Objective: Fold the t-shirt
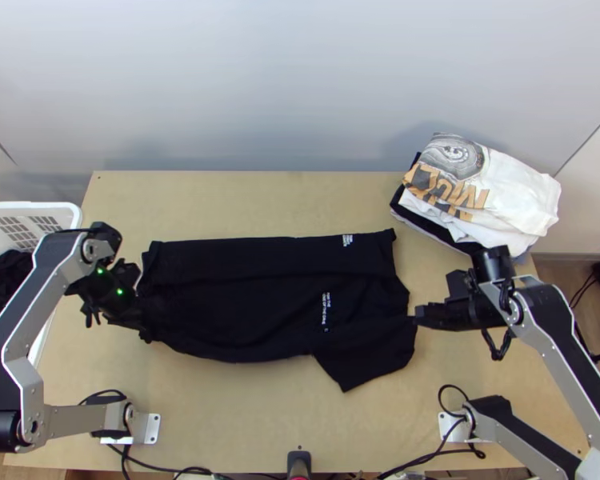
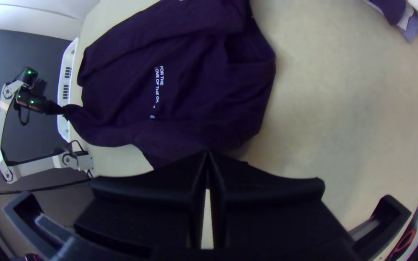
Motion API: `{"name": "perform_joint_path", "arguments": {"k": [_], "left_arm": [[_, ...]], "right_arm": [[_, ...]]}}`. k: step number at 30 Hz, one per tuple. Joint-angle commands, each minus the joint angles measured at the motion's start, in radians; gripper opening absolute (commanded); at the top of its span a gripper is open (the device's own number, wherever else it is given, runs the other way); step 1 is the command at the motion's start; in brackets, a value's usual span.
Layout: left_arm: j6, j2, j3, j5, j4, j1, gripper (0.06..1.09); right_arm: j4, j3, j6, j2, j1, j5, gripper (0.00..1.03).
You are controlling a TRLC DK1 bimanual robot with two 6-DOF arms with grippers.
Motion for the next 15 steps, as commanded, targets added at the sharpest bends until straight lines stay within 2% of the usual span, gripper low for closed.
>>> {"name": "perform_joint_path", "arguments": {"k": [1,7,15], "left_arm": [[0.030,0.022,0.011,0.019,0.022,0.090,0.10],[0.016,0.047,0.072,0.042,0.026,0.094,0.10],[-0.057,0.168,0.284,0.068,0.026,0.093,0.10]], "right_arm": [[0.025,0.057,-0.029,0.076,-0.067,-0.001,0.03],[0.052,0.202,-0.017,0.185,-0.062,-0.001,0.03],[0.070,0.369,-0.014,0.347,-0.035,-0.001,0.03]]}}
